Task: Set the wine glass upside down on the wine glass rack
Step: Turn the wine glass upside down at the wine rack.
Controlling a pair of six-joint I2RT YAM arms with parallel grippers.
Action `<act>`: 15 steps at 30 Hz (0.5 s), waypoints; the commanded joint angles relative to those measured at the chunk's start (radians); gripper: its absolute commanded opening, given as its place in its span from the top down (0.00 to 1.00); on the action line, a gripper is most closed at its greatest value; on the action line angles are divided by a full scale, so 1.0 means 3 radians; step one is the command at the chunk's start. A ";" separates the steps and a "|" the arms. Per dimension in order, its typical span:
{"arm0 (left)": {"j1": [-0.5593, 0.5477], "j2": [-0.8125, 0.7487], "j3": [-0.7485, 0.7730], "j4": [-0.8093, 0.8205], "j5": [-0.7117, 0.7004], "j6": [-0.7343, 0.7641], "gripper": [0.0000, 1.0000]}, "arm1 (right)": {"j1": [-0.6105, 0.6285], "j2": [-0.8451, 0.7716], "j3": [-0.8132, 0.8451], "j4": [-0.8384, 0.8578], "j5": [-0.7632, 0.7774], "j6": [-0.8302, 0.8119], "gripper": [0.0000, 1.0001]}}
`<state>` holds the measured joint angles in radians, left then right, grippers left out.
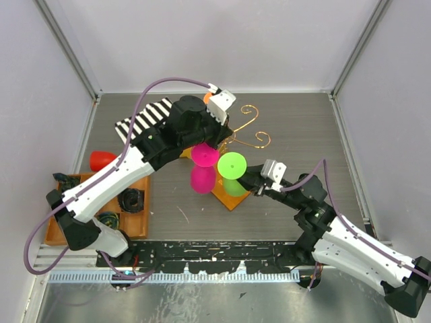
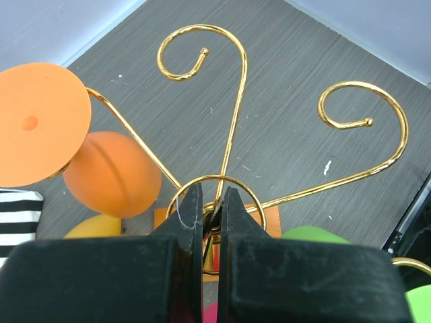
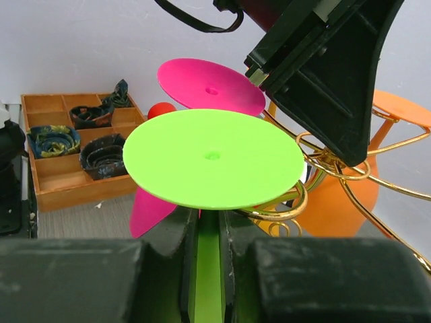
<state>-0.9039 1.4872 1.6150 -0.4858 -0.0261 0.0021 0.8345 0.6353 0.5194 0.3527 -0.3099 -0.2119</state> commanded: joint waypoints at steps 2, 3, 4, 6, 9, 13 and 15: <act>0.0004 0.0160 -0.0019 -0.0063 -0.0183 -0.0030 1.00 | 0.0102 -0.0012 -0.0105 0.0233 -0.0509 0.0028 0.99; 0.0004 0.0160 -0.0019 -0.0064 -0.0186 -0.0028 1.00 | 0.0103 -0.0027 -0.0121 0.0244 -0.0480 0.0035 0.99; 0.0004 0.0165 -0.0019 -0.0063 -0.0184 -0.0030 1.00 | 0.0103 -0.0045 -0.0139 0.0250 -0.0436 0.0043 0.99; 0.0003 0.0166 -0.0023 -0.0063 -0.0185 -0.0027 1.00 | 0.0104 -0.0089 -0.0173 0.0251 -0.0316 0.0067 0.99; 0.0006 0.0166 -0.0024 -0.0064 -0.0183 -0.0027 1.00 | 0.0102 -0.0172 -0.0209 0.0250 -0.0045 0.0158 0.99; 0.0006 0.0166 -0.0025 -0.0058 -0.0181 -0.0027 1.00 | 0.0103 -0.0244 -0.0226 0.0229 0.0307 0.0284 0.99; 0.0004 0.0165 -0.0025 -0.0058 -0.0180 -0.0027 1.00 | 0.0102 -0.0261 -0.0216 0.0200 0.0441 0.0336 0.99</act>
<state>-0.9051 1.4879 1.6150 -0.4828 -0.0349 -0.0059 0.8444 0.5747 0.4561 0.4194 -0.2165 -0.1638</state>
